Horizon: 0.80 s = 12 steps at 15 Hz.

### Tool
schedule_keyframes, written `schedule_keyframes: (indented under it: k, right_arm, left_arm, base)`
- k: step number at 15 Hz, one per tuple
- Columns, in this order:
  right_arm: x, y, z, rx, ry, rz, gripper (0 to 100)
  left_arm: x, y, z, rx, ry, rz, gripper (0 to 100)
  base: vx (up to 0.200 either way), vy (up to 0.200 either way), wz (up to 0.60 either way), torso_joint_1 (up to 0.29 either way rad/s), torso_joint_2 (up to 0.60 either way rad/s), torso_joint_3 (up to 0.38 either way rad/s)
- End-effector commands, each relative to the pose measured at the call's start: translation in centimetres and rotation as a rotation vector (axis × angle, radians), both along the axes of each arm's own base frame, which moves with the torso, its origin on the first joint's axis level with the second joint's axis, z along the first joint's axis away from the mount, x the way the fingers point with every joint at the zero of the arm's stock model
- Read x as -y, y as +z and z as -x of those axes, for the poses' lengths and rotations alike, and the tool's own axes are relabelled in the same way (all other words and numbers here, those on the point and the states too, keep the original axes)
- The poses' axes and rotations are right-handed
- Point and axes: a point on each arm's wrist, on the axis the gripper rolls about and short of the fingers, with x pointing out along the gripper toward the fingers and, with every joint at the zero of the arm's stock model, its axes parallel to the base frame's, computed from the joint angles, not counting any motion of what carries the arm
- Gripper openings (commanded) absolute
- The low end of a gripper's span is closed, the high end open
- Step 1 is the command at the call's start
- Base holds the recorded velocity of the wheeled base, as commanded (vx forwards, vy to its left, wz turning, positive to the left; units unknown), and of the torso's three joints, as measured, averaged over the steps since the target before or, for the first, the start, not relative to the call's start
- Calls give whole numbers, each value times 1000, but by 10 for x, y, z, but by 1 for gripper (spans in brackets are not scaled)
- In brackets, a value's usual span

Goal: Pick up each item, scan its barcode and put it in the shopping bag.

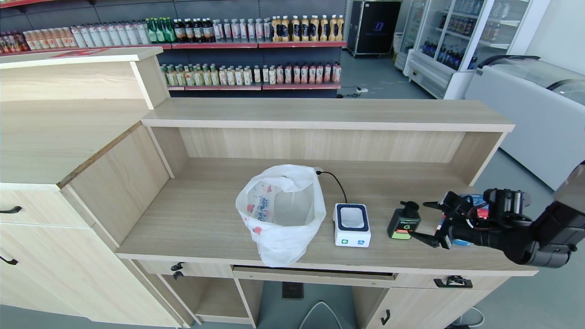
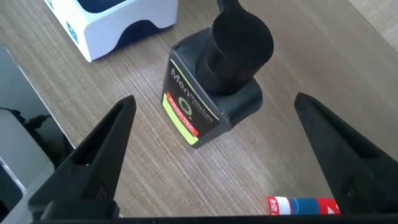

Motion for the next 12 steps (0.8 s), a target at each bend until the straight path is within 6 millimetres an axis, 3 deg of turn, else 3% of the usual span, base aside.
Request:
schedule_keyframes:
  k: [1, 12]
  right_arm:
    - [-2, -10, -5, -18, 9, -3, 100]
    - [-21, -28, -26, -23, 62, -11, 100]
  left_arm:
    - [0, 0, 0, 0, 0, 0, 100]
    - [0, 0, 0, 0, 0, 0, 100]
  base:
    - [0, 0, 0, 0, 0, 0]
    - [0, 0, 0, 0, 0, 0]
